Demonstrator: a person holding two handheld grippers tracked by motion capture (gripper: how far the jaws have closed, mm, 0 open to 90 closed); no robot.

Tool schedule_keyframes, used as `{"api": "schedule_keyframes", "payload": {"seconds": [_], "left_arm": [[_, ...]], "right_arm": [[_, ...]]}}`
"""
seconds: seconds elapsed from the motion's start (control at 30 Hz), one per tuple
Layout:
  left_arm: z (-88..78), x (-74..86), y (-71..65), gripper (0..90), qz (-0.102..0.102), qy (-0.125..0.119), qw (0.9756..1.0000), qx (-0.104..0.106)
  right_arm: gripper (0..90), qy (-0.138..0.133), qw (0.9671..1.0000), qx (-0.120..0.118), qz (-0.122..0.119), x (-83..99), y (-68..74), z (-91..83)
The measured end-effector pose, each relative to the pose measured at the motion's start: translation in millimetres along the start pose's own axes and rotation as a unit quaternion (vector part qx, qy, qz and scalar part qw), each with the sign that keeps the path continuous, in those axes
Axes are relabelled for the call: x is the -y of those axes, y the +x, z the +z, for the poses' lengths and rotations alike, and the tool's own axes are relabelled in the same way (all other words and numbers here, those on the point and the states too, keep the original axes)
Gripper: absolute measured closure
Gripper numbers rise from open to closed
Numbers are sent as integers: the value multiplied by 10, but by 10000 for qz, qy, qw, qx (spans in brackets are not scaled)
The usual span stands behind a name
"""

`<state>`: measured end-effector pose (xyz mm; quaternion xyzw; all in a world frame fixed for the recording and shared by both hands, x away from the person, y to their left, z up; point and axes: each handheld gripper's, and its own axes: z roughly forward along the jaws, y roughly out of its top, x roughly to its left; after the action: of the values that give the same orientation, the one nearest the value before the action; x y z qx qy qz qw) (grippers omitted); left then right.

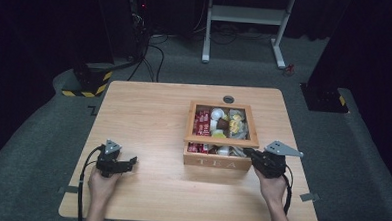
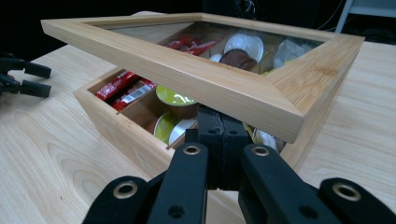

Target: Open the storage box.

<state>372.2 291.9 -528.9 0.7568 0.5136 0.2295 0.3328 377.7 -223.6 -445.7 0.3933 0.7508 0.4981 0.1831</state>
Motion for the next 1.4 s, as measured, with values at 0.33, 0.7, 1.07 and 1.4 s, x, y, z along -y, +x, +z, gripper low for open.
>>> {"api": "schedule_keyframes", "payload": {"seconds": [0.33,0.7,1.07,1.4], "left_arm": [[1,1,-12,188,-31,-8,10000,-33],[12,-11,-23,182,-87,9,9999,-57],[11,-11,-19,189,-61,6,10000,-61],[37,-32,-32,165,-87,15,10000,-23]], "right_arm": [[900,-80,10000,15,-32,-127,-28,-10],[900,-177,9997,147,-128,-311,-73,-17],[900,-265,9995,137,-59,-458,-145,-3],[900,-401,9990,180,7,-586,-174,16]]}}
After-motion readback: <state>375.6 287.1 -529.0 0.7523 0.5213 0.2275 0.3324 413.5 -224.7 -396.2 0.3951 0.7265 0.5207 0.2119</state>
